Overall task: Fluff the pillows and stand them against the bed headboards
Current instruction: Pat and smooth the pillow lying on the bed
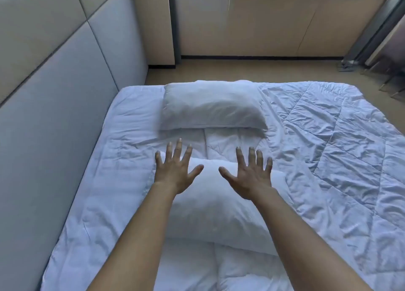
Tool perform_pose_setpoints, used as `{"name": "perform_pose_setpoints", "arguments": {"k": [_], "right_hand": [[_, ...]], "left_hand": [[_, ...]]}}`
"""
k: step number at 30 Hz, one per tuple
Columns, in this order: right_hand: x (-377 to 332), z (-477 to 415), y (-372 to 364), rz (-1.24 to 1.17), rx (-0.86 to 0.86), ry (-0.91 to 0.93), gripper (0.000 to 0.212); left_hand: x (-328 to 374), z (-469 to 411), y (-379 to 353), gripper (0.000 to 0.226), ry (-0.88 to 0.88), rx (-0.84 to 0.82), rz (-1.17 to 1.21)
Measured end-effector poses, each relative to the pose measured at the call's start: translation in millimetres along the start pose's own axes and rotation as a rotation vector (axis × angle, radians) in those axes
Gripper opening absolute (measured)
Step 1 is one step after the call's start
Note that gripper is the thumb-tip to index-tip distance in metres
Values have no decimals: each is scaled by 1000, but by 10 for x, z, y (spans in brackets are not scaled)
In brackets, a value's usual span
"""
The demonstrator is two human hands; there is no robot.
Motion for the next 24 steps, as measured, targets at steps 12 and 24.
{"name": "perform_pose_setpoints", "arguments": {"k": [12, 24], "right_hand": [[240, -1385, -2603, 58, -16, 0, 77], [372, -1818, -4024, 76, 56, -10, 78]], "left_hand": [[-263, -1419, -2652, 69, -2, -114, -29], [-516, -1832, -4013, 66, -87, 99, -42]]}}
Point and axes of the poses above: each hand's wrist, its own z-axis away from the middle knuckle, its own y-axis out of the back of the hand, x = y × z, the point moved 8 cm from there along -z, towards the middle knuckle, and after that the axes turned 1 degree about -y, right-handed, at the moved point
